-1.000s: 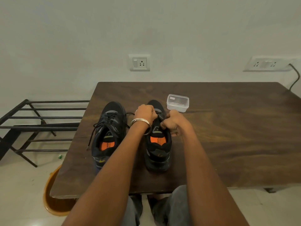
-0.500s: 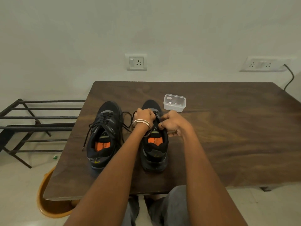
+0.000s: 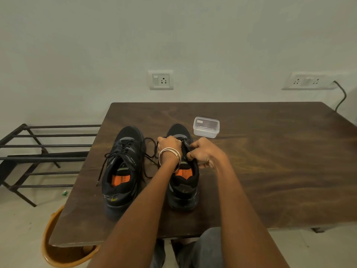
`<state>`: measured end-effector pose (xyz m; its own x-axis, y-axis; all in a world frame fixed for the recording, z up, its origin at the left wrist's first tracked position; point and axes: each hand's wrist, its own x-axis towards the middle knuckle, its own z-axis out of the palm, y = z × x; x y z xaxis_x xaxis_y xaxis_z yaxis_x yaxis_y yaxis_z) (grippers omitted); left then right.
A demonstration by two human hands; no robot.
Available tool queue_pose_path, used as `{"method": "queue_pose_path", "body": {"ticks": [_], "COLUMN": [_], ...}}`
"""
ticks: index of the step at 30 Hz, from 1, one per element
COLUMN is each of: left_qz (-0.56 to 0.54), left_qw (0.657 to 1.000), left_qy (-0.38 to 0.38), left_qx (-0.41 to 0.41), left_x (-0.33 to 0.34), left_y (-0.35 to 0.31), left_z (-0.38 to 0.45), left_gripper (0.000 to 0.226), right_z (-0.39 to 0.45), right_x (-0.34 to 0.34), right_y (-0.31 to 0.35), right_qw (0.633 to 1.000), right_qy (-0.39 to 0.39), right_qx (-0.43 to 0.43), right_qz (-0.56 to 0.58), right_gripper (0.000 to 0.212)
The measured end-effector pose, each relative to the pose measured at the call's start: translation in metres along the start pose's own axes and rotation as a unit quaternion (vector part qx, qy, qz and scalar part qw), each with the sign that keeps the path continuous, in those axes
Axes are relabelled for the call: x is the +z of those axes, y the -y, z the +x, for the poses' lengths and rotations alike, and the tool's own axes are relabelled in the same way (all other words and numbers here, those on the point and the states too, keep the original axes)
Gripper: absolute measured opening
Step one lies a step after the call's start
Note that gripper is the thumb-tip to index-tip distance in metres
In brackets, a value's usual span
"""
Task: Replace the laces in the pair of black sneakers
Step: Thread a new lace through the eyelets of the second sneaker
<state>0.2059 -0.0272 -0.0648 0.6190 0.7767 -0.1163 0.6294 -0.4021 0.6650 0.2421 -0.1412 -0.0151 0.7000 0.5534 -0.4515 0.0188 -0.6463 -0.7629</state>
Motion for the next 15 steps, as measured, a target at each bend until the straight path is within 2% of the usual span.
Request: {"method": "queue_pose_path", "body": {"ticks": [4, 10, 13, 15], "left_qz": [0.003, -0.040, -0.086, -0.055], "left_qw": [1.000, 0.999, 0.995, 0.998], "left_qy": [0.005, 0.016, 0.023, 0.031], "left_qx": [0.025, -0.020, -0.036, -0.017], "left_x": [0.001, -0.003, -0.005, -0.003], "left_y": [0.003, -0.003, -0.005, -0.004], "left_z": [0.006, 0.012, 0.012, 0.014], "left_gripper": [0.023, 0.024, 0.037, 0.027], "right_z": [-0.001, -0.004, -0.005, -0.005], "right_x": [0.001, 0.000, 0.000, 0.000], "right_y": [0.001, 0.005, 0.006, 0.006], "right_qw": [1.000, 1.000, 1.000, 1.000], "right_qy": [0.003, 0.001, 0.000, -0.002], "right_qx": [0.001, 0.018, 0.025, 0.023], "right_qz": [-0.008, 0.003, 0.011, 0.001], "right_gripper": [0.025, 0.025, 0.027, 0.028]}}
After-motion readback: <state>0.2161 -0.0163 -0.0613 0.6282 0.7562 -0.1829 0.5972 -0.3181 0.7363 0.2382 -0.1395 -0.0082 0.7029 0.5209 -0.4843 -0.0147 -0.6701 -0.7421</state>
